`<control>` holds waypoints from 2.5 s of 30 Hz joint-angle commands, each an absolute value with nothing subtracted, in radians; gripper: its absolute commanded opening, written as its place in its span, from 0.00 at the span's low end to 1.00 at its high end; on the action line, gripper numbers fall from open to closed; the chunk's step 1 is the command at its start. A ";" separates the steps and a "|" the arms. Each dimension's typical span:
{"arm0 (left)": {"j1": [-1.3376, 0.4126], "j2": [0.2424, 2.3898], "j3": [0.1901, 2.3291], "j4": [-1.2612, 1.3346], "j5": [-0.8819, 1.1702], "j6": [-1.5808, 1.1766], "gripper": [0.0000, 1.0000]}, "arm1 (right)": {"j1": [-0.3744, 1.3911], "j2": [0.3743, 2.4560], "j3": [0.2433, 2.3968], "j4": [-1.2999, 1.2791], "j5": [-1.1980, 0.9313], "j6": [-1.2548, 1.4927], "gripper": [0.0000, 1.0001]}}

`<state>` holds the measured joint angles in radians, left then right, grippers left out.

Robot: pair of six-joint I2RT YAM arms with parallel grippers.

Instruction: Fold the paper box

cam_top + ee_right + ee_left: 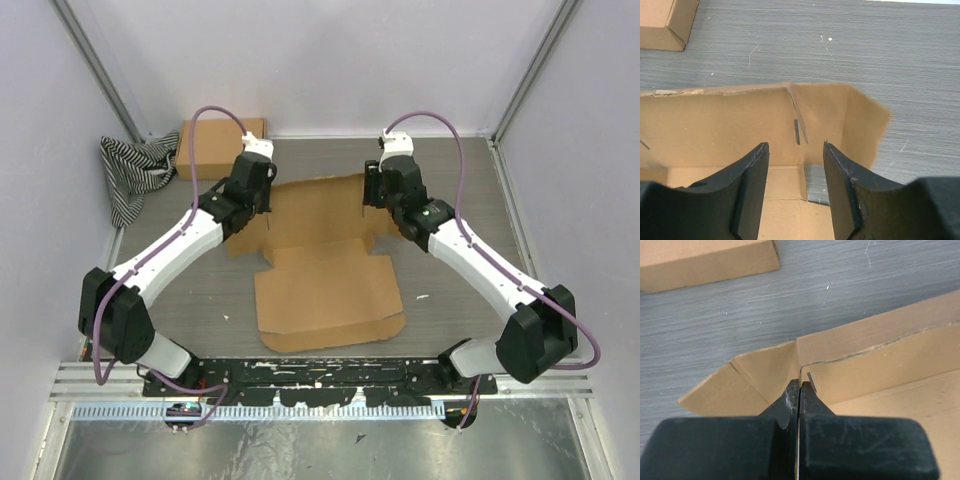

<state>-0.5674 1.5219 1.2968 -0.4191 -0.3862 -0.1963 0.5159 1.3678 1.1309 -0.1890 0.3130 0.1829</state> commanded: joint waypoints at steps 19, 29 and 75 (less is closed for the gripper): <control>-0.569 1.288 0.838 0.358 -0.448 -0.088 0.00 | 0.042 1.332 1.081 -0.141 0.090 0.282 0.51; -0.568 1.397 0.692 0.655 -0.439 -0.043 0.00 | -0.014 1.474 0.971 0.037 -0.264 0.167 0.44; -0.569 1.554 0.793 0.525 -0.458 -0.086 0.00 | 0.140 1.578 0.947 0.208 -0.682 -0.008 0.63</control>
